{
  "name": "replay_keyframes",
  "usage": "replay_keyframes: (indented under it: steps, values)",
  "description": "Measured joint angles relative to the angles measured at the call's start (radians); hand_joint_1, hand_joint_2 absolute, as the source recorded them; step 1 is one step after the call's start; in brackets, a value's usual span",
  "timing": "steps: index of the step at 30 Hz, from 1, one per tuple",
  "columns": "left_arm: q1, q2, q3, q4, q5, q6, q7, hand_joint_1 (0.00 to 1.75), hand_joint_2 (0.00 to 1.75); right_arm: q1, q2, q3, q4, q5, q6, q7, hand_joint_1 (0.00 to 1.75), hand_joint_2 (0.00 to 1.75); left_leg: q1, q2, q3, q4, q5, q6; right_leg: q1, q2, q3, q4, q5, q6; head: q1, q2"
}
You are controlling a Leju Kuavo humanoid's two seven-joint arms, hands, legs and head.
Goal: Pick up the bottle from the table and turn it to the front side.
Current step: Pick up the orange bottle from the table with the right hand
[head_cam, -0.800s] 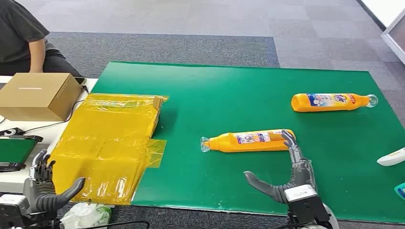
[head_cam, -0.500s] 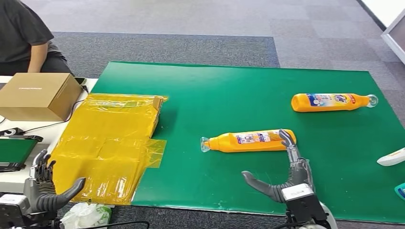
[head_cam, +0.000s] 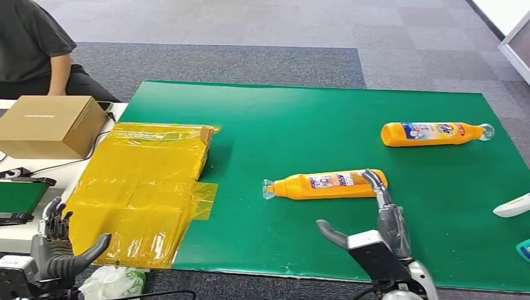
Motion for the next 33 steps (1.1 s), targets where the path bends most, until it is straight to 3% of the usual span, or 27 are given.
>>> replay_keyframes:
  steps: [6,13,22,33]
  values:
    - [-0.007,0.002,-0.004,0.007,-0.018,-0.014,0.000,0.00,1.75,-0.071,-0.020,0.001,0.035,0.172,0.034,0.130,0.00,1.75,0.000,0.000,0.000,0.000,0.000,0.000,0.000,0.000,0.000,0.000,0.001,0.000,0.000,0.000]
    - [-0.057,0.020,-0.040,0.063,0.001,0.025,0.000,0.00,1.75,-0.219,-0.092,-0.002,0.192,0.295,0.100,0.227,0.00,1.75,0.000,0.000,0.000,0.000,0.003,0.001,0.000,0.000,0.000,0.000,0.003,0.001,0.000,0.000]
    - [-0.128,0.053,-0.103,0.185,0.005,0.061,0.000,0.00,1.75,-0.456,-0.185,-0.011,0.548,0.400,0.119,0.290,0.00,1.75,0.000,0.000,-0.001,0.000,0.006,0.002,-0.001,0.000,0.000,0.000,0.006,0.002,0.000,0.000]
    - [-0.182,0.077,-0.129,0.306,0.003,0.073,0.000,0.00,1.75,-0.729,-0.211,0.012,1.012,0.583,0.099,0.341,0.00,1.75,0.000,0.000,-0.002,0.000,0.007,0.002,0.000,0.000,-0.001,0.000,0.007,0.002,0.000,0.000]
